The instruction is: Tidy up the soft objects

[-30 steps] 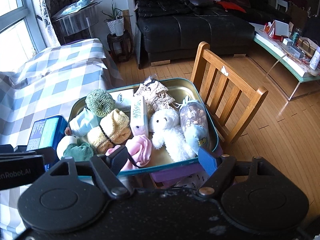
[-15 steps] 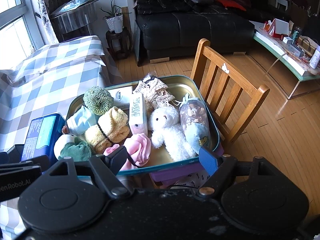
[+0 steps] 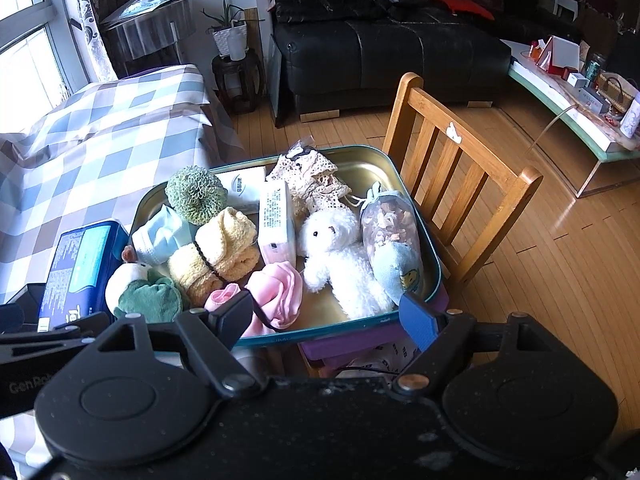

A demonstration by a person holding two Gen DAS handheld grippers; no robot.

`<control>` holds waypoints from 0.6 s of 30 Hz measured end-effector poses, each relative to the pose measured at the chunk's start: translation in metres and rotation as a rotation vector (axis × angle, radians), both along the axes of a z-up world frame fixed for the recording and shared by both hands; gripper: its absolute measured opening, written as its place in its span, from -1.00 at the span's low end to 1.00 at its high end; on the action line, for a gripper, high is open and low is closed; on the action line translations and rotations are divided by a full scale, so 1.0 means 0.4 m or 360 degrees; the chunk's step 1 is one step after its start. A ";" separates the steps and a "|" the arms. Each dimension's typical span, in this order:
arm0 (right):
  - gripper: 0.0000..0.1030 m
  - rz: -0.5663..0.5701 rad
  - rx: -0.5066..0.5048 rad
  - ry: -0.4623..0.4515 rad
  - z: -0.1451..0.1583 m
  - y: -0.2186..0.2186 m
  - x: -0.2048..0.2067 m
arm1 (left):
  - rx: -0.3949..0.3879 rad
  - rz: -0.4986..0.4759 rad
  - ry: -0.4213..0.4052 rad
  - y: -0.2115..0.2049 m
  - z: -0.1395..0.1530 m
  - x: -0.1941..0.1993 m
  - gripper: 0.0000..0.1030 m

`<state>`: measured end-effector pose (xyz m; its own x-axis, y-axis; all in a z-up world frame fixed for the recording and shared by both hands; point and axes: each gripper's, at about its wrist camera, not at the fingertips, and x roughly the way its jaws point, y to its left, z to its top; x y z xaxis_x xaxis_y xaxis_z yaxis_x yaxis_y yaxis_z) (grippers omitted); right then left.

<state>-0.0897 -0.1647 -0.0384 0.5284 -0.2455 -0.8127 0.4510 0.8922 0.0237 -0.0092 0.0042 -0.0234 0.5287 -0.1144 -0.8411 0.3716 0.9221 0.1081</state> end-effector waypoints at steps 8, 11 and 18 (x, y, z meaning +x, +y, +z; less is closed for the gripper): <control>0.56 0.0002 -0.0001 0.0004 -0.003 0.002 0.000 | 0.0008 0.0002 0.0013 0.001 -0.010 0.000 0.67; 0.56 0.0005 -0.0002 0.0005 -0.004 0.002 0.001 | 0.0007 -0.0001 0.0016 0.000 -0.011 -0.001 0.67; 0.57 0.0009 -0.0003 0.0008 -0.006 0.003 0.001 | 0.0004 0.0002 0.0023 -0.001 -0.013 -0.004 0.67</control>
